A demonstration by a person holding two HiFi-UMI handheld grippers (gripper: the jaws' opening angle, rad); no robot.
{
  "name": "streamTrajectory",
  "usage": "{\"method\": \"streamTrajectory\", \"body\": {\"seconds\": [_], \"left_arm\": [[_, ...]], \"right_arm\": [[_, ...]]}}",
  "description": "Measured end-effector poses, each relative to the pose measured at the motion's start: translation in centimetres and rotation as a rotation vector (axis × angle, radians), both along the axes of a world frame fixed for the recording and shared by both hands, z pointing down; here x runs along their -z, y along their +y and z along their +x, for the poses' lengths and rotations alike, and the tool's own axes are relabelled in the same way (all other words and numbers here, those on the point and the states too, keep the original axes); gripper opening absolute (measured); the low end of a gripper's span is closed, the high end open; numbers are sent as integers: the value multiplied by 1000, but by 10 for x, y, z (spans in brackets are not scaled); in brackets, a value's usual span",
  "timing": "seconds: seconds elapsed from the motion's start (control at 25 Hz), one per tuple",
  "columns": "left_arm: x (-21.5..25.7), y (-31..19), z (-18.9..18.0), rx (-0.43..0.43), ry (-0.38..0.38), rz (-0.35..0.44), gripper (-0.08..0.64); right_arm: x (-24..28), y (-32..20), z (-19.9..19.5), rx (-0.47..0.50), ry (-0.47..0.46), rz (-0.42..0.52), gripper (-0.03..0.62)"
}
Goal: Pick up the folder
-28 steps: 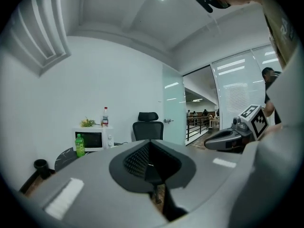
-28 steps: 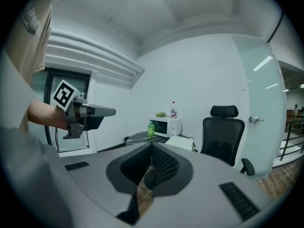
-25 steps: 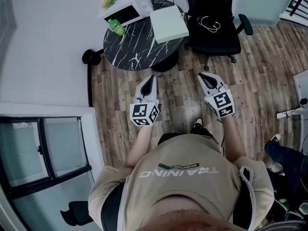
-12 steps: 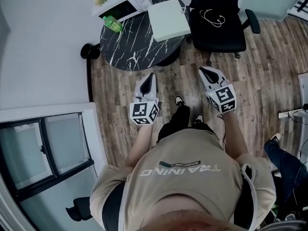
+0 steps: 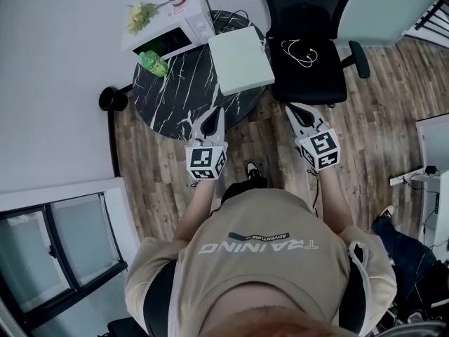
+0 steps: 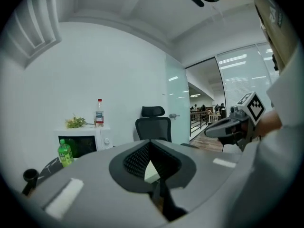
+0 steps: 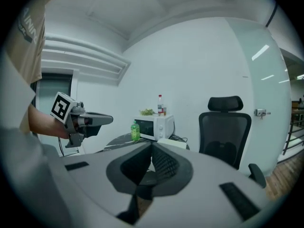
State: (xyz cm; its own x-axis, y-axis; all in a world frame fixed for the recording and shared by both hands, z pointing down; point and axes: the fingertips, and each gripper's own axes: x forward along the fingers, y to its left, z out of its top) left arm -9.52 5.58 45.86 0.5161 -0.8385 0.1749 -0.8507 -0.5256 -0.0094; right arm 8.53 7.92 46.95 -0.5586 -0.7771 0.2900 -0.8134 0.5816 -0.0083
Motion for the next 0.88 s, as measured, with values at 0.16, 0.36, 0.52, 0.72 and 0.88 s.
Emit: {"method": "streamTrajectory", "body": {"seconds": [0.16, 0.36, 0.52, 0.72, 0.88], "left_arm": [[1, -56, -20, -22, -78, 37, 6], [-24, -97, -16, -103, 13, -66, 6], [-44, -117, -15, -133, 25, -117, 6], [-64, -146, -20, -122, 30, -170, 6], [-77, -169, -26, -81, 32, -208, 6]], "right_arm": [[5, -47, -21, -19, 18, 13, 9], [-16, -89, -33, -74, 52, -25, 9], [-30, -113, -41, -105, 34, -62, 9], [-46, -140, -42, -93, 53, -113, 9], [-56, -168, -35, -88, 43, -127, 9]]}}
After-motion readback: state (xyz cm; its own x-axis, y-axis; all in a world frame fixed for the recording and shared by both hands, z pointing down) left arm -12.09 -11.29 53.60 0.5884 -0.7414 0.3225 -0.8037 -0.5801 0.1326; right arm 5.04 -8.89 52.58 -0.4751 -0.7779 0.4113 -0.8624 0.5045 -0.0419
